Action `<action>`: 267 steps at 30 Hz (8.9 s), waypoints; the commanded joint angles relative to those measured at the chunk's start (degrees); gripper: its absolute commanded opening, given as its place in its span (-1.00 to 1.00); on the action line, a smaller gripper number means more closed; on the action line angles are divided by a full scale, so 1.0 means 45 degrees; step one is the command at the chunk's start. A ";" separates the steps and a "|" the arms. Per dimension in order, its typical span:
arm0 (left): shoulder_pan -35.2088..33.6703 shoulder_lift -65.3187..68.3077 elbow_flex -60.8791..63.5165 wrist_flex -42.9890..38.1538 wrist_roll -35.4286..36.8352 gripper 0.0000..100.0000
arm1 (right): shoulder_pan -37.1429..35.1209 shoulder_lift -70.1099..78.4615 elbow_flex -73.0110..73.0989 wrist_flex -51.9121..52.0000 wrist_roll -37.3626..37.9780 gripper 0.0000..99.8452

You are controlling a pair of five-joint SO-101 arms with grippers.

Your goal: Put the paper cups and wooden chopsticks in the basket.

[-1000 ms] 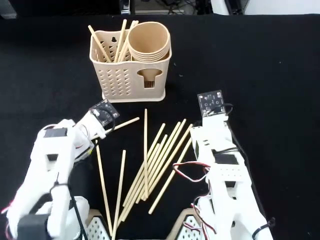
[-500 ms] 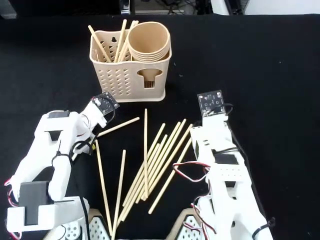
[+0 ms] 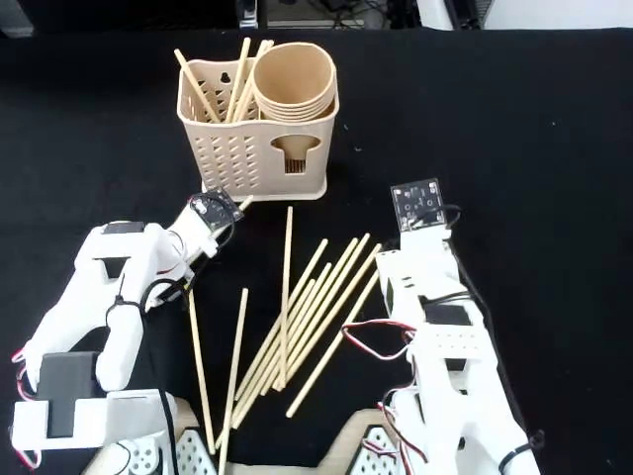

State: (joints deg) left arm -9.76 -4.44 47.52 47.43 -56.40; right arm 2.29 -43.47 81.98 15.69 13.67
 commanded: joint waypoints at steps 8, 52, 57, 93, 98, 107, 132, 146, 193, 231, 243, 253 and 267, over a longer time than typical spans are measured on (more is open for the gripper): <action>0.0557 -0.1973 -0.0147 0.1739 0.0176 -0.93 | -0.0117 -0.0264 -0.0049 -0.0274 0.0000 -0.95; 0.4698 -0.6545 0.4542 0.0781 0.3048 -0.59 | -0.0117 -0.0264 -0.0049 -0.0254 0.0000 -0.95; 0.4601 -0.6642 0.4542 0.0801 0.3048 -0.58 | -0.0137 -0.0264 -0.0049 -0.0234 0.0000 -0.95; 0.4718 -0.6545 0.3780 0.1192 0.3907 -0.94 | -0.0137 -0.0264 -0.0049 -0.0234 0.0000 -0.95; 0.4737 -0.6545 0.3780 0.1250 0.3907 -0.94 | -0.0137 -0.0264 -0.0049 -0.0234 0.0000 -0.95; 0.4757 -0.6545 0.4054 0.1153 0.3907 -0.94 | -0.0137 -0.0264 -0.0049 -0.0215 0.0000 -0.95; 0.4718 -0.6525 0.4894 0.0137 0.4650 -0.94 | -0.0137 -0.0264 -0.0049 -0.0215 0.0000 -0.95; 0.4620 -0.6681 0.3136 0.2071 0.4728 -0.94 | -0.0137 -0.0264 -0.0049 -0.0215 0.0000 -0.95; 0.4171 -0.6525 0.4874 -0.0137 0.4630 -0.78 | -0.0137 -0.0264 -0.0029 -0.0195 0.0000 -0.95; 0.4190 -1.0491 0.2198 0.5958 0.4708 -0.94 | -0.0137 -0.0264 -0.0029 -0.0234 0.0000 -0.95; 0.4073 -1.6059 -0.1670 0.7853 0.6173 -0.94 | -0.0137 -0.0264 -0.0029 -0.0254 0.0000 -0.95; 0.4073 -1.4808 -0.1748 -0.2286 0.9338 -0.94 | -0.0137 -0.0264 -0.0029 -0.0254 0.0000 -0.95; 0.4054 -0.8674 -0.1475 -1.3714 1.0979 -0.94 | -0.0137 -0.0264 -0.0029 -0.0274 0.0000 -0.95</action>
State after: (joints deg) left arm 8.88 -48.57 43.56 -8.92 -7.60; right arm 2.29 -43.47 81.98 15.69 13.67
